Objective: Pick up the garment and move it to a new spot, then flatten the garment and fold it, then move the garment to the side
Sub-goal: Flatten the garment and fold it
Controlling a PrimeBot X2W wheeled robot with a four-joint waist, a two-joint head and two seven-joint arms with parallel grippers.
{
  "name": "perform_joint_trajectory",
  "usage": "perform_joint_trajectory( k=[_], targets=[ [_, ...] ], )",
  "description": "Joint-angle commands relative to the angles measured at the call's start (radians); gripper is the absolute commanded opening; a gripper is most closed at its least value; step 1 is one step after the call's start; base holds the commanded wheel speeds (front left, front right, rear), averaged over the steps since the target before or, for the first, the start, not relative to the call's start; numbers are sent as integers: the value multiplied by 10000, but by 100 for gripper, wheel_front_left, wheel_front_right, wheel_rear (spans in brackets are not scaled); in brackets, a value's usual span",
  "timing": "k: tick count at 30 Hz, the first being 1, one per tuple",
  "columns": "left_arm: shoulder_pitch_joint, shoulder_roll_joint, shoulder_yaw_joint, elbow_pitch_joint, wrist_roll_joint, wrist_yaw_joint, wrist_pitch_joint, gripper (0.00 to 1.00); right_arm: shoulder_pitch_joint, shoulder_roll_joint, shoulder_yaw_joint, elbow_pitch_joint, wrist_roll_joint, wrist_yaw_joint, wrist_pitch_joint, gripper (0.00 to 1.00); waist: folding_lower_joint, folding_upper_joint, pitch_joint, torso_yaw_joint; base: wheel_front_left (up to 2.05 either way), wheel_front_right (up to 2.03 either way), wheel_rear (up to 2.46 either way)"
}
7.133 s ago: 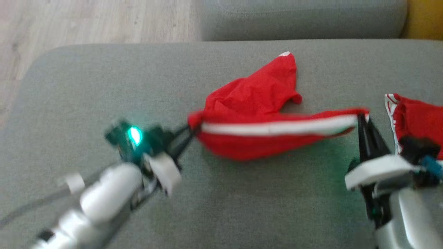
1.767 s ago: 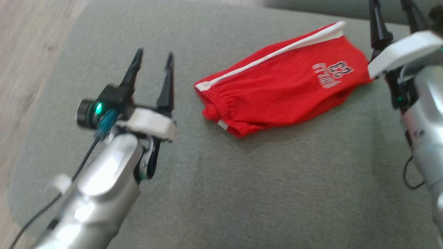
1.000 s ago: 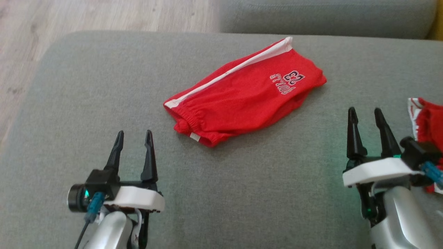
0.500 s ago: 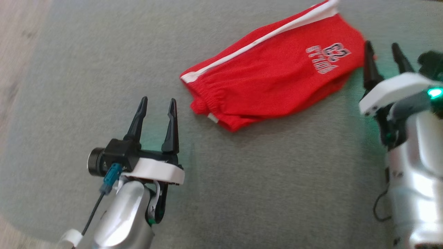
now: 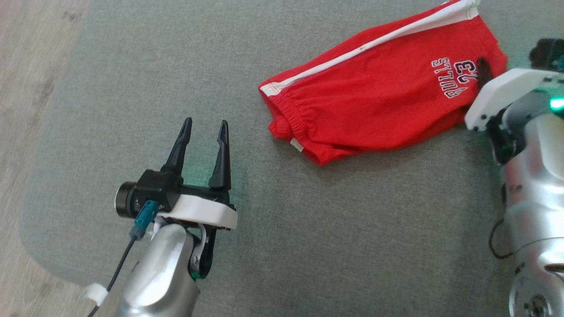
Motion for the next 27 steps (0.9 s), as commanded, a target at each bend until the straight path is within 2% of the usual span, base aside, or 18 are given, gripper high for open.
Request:
perform_joint_trajectory(
  k=[1, 8, 13, 20, 27],
  targets=[
    [-126, 96, 454, -207, 119, 4, -93, 100, 117, 198, 278, 28, 71, -7, -242, 0, 0, 0, -148, -87, 0, 0, 0],
    [76, 86, 621, -92, 275, -13, -93, 100, 496, 310, 419, 208, 510, -7, -1389, 0, 0, 0, -771, -475, 0, 0, 0],
    [386, 83, 729, -10, 390, -65, -93, 100, 1330, 438, 142, -126, 1129, -7, -2191, 0, 0, 0, -1400, -928, 0, 0, 0],
    [871, 81, 788, 111, 562, -150, -93, 100, 3210, 617, -508, -1245, 1559, -7, -2647, 0, 0, 0, -2133, -1501, 0, 0, 0],
    [1116, 80, 746, 129, 656, -196, -93, 100, 4576, 769, -1414, -2707, 1562, -7, -2440, 0, 0, 0, -2344, -1686, 0, 0, 0]
  ],
)
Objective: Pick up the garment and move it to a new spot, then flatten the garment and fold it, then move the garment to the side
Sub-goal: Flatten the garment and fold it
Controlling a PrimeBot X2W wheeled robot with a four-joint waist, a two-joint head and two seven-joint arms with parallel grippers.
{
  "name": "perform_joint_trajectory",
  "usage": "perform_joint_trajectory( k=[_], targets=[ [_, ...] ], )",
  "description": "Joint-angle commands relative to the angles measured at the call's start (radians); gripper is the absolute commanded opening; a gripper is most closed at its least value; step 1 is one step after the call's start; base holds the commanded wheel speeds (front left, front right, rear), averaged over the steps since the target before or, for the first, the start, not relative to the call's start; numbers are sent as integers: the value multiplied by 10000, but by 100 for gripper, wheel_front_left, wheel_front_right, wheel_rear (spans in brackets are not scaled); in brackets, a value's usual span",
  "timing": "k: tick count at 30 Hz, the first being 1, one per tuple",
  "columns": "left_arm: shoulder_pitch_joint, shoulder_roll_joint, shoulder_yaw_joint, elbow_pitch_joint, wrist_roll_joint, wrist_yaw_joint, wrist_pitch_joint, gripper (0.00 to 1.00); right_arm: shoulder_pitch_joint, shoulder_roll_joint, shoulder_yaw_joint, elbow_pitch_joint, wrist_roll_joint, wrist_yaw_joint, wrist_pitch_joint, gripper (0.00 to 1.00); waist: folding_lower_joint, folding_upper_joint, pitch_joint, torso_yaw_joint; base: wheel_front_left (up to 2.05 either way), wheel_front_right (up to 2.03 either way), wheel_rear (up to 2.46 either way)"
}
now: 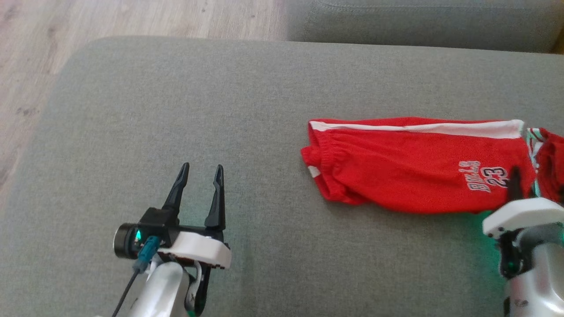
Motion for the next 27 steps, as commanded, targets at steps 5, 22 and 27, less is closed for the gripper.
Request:
perform_joint_trajectory(
  k=[5, 22, 27],
  targets=[
    [-230, 85, 155, -317, 90, -76, -93, 100, -84, 133, -246, -1213, -8, -7, 53, 0, 2, -1, 274, 84, 0, 0, 0],
    [-293, 84, 13, 16, 75, -89, -93, 100, -1057, 153, 3444, -1594, 2289, -7, -447, 0, 2, -1, -274, 826, 0, 0, 0],
    [-262, 84, -76, 23, 32, -83, -93, 100, -1243, 153, 4917, -1437, 2838, -7, -595, 0, 2, -1, -277, 1168, 0, 0, 0]
  ],
)
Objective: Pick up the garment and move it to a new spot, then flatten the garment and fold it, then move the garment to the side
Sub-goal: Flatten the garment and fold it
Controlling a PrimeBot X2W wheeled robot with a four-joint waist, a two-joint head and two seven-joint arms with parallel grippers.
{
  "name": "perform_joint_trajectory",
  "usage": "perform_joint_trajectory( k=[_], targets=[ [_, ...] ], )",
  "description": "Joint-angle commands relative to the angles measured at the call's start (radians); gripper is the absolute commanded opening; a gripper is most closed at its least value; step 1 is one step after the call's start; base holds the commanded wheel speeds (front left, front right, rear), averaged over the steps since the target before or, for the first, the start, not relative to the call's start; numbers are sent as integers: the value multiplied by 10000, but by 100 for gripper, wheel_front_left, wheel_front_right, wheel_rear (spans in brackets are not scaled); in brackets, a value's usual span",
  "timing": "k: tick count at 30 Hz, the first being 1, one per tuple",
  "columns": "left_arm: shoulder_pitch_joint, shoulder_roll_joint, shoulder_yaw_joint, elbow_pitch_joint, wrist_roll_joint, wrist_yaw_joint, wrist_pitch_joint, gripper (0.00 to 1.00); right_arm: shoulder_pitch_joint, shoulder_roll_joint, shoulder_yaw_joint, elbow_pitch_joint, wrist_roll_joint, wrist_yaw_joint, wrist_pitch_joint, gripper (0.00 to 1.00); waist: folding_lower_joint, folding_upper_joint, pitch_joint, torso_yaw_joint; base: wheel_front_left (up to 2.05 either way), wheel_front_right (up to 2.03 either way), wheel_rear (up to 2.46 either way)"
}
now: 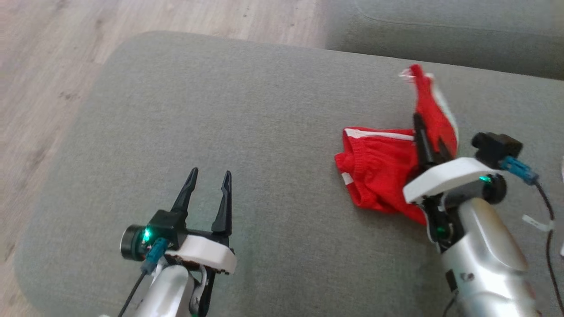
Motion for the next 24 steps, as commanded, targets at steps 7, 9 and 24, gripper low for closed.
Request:
perform_joint_trajectory(
  k=[7, 9, 24],
  targets=[
    [-232, 82, 124, -240, -69, 25, -93, 100, -851, 4, 1607, 552, 348, -7, -328, 0, 1, -1, 182, 523, 0, 0, 0],
    [-237, 82, 144, -234, -81, 25, -93, 100, -865, 4, 2042, 814, 362, -7, -348, 0, 1, -1, 206, 577, 0, 0, 0],
    [-407, 188, 229, -150, 47, -5, -93, 100, -656, 5, 4292, 1777, 93, -7, -492, 100, 1, -1, -70, -36, 0, 0, 0]
  ],
)
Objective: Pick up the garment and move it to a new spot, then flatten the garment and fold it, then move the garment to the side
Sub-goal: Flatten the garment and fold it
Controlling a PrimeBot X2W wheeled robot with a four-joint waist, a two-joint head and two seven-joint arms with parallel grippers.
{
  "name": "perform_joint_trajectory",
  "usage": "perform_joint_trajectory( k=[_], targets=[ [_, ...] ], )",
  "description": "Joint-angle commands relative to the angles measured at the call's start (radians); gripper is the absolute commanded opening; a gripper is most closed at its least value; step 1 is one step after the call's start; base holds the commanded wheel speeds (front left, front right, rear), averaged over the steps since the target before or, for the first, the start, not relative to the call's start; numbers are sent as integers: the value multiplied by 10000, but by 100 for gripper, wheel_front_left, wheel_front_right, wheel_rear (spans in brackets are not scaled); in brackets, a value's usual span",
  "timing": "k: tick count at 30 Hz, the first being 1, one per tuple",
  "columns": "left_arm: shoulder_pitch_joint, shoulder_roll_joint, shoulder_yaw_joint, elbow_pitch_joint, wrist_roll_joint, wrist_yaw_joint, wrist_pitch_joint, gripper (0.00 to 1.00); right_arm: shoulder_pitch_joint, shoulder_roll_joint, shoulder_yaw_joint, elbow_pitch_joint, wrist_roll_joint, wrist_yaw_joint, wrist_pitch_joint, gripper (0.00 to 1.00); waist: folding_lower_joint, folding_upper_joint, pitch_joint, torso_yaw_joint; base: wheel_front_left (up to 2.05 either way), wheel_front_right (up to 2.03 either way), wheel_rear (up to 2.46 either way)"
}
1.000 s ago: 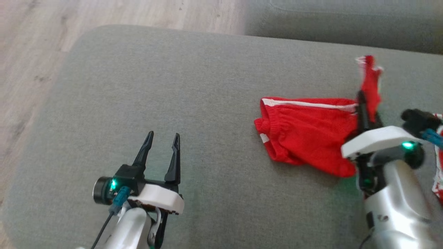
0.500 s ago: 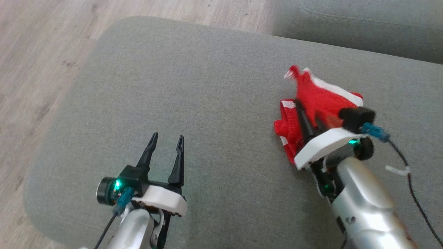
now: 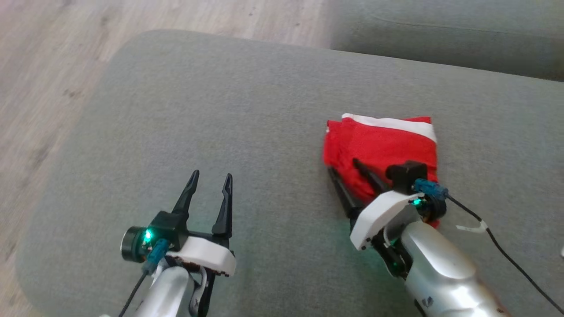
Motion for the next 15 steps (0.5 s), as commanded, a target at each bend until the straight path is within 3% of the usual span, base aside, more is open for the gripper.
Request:
perform_joint_trajectory(
  k=[1, 5, 14, 15],
  targets=[
    [-406, 145, 362, -293, 74, -3, -95, 100, -203, 64, 130, -359, -71, -7, -231, 100, 0, -1, -94, -231, 0, 0, 0],
    [-419, 213, 524, -436, 69, 52, -95, 100, -298, 59, -526, -667, -301, -7, -680, 100, 0, -1, -268, -729, 0, 0, 0],
    [-23, 199, 1150, -1085, -84, 272, -95, 100, 757, -226, -3715, -2712, -2578, -7, -1112, 100, 0, -1, -441, -1808, 0, 0, 0],
    [-23, 199, 1150, -1085, -84, 272, -95, 100, 757, -226, -3715, -2712, -2578, -7, -1112, 100, 0, -1, -441, -1808, 0, 0, 0]
  ],
)
